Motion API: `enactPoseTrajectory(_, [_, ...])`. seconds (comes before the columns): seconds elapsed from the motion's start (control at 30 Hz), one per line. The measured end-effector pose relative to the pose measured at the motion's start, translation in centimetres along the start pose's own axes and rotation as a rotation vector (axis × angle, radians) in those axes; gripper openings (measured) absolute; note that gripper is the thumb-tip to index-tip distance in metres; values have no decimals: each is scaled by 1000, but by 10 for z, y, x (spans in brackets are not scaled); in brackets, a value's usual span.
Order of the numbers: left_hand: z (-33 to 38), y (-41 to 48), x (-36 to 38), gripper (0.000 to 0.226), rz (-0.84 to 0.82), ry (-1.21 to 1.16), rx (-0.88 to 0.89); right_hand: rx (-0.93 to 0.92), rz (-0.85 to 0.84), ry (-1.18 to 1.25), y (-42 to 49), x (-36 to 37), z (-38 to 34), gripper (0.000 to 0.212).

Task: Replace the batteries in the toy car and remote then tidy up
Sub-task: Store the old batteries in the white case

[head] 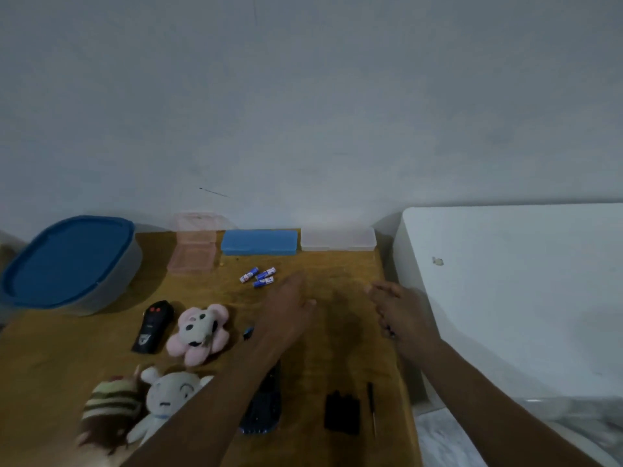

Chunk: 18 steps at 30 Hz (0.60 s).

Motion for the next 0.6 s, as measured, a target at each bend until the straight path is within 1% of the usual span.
enactPoseTrajectory(0.1, [12, 44, 13, 61, -68, 57, 38, -152, 122, -199, 33, -9, -14, 43])
enactPoseTrajectory(0.17, [19, 74, 22, 61, -106, 85, 77, -185, 175, -283, 52, -9, -22, 45])
enactPoseTrajectory(0.23, [26, 104, 32, 62, -150, 127, 114, -152, 205, -264, 72, -6, -27, 44])
enactPoseTrajectory(0.4, [38, 169, 62, 75, -206, 297, 250, -40, 242, -125, 130, -2, -26, 55])
enactPoseTrajectory(0.47, [36, 183, 71, 76, -215, 371, 300, -21, 233, -91, 144, 1, -20, 50])
enactPoseTrajectory(0.6, [29, 200, 84, 80, -260, 461, 349, -23, 263, -84, 157, 5, -15, 34])
Point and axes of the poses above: each hand's wrist, its own y-axis towards the middle knuckle, its own x-axis out of the palm, z = x × y, the point moved 9 cm from there along y, towards the middle knuckle, and after that the axes turned 2 degrees about y, right-handed, at the moved point
